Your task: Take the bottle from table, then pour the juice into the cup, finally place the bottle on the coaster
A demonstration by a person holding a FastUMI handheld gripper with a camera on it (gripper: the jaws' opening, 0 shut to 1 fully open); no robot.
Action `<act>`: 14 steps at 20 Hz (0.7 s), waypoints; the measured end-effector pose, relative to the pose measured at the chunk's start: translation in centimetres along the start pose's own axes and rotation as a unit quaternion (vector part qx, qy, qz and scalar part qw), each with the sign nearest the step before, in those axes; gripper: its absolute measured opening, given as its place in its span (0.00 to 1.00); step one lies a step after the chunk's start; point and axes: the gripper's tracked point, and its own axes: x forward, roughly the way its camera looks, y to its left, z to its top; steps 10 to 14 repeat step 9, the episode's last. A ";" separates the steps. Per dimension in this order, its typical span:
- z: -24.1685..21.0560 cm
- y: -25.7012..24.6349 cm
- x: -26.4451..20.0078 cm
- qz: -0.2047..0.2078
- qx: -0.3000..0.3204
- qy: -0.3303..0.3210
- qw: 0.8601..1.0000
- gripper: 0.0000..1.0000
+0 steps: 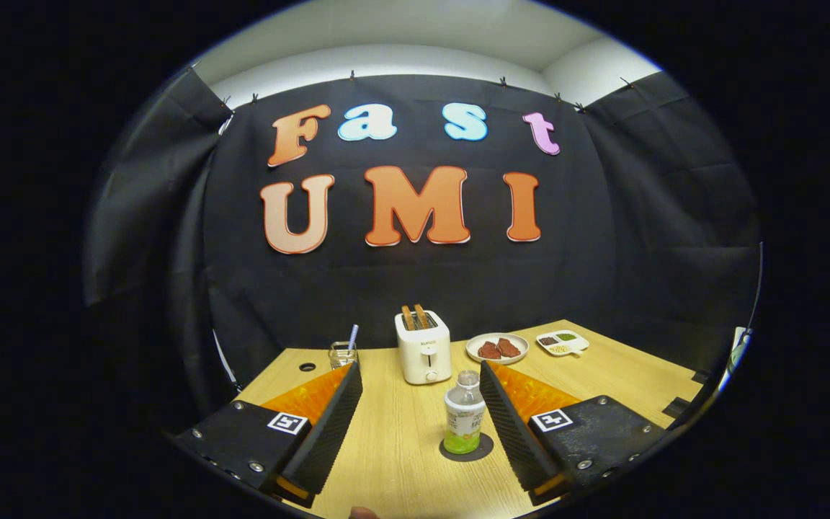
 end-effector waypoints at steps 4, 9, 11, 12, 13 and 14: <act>2.6 3.0 -2.3 0.034 -0.009 -0.015 0.999 0.97; 4.1 5.2 -3.5 0.063 0.002 -0.031 0.998 0.97; 4.1 5.2 -3.5 0.063 0.002 -0.031 0.998 0.97; 4.1 5.2 -3.5 0.063 0.002 -0.031 0.998 0.97; 4.1 5.2 -3.5 0.063 0.002 -0.031 0.998 0.97; 4.1 5.2 -3.5 0.063 0.002 -0.031 0.998 0.97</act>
